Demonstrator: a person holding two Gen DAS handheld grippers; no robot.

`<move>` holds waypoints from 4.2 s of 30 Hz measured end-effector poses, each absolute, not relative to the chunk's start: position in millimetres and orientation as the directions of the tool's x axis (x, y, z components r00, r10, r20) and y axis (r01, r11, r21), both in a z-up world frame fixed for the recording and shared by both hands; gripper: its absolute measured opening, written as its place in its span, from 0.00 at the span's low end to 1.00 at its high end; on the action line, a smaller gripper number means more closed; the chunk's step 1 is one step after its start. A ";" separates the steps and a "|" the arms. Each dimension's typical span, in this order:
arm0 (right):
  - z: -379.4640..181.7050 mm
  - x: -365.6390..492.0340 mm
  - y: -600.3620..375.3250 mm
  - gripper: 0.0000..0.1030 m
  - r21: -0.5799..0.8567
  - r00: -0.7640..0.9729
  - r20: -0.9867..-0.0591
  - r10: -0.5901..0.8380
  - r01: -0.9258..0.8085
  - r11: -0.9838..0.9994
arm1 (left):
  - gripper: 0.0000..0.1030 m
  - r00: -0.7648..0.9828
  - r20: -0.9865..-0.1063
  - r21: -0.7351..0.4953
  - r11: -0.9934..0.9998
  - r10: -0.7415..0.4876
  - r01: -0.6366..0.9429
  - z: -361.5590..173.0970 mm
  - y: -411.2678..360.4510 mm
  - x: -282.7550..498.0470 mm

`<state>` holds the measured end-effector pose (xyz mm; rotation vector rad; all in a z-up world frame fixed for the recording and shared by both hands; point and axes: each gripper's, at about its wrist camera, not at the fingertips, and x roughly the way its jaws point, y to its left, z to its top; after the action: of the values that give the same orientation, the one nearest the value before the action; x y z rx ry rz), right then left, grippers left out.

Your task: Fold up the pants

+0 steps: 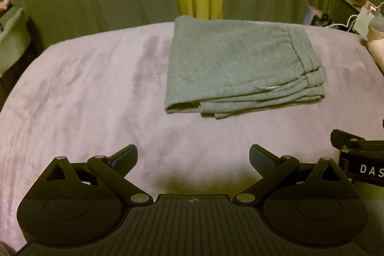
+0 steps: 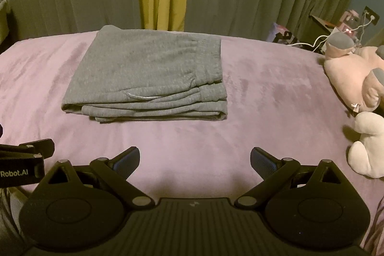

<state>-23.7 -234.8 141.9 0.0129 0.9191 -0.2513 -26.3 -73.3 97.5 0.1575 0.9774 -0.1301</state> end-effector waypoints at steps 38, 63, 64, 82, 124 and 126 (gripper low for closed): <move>145.6 -20.0 -239.3 0.96 -0.041 0.575 -0.802 -0.162 0.218 0.975 | 0.99 0.514 -0.857 0.091 0.974 -0.030 0.209 98.8 -76.1 -19.7; 146.7 -20.4 -244.2 0.96 -0.011 0.571 -0.808 -0.143 0.229 0.973 | 0.99 0.498 -0.866 0.082 0.970 -0.045 0.230 98.7 -78.9 -20.1; 146.5 -20.5 -244.0 0.96 -0.009 0.571 -0.809 -0.142 0.229 0.973 | 0.99 0.497 -0.866 0.082 0.970 -0.045 0.231 98.5 -78.9 -20.0; 144.3 -20.7 -242.9 0.96 -0.004 0.569 -0.811 -0.139 0.233 0.973 | 0.99 0.499 -0.866 0.090 0.969 -0.038 0.230 96.7 -80.4 -20.9; 138.4 -19.7 -245.2 0.96 0.010 0.566 -0.814 -0.128 0.235 0.972 | 0.99 0.501 -0.865 0.091 0.970 -0.035 0.225 96.3 -80.9 -17.7; 138.4 -19.9 -245.2 0.96 0.010 0.567 -0.814 -0.127 0.233 0.972 | 0.99 0.502 -0.864 0.090 0.970 -0.036 0.226 96.3 -80.7 -17.6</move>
<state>-19.9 -245.2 138.4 0.1212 0.9453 -0.2123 -17.6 -80.7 96.3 0.2012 1.0349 -0.1597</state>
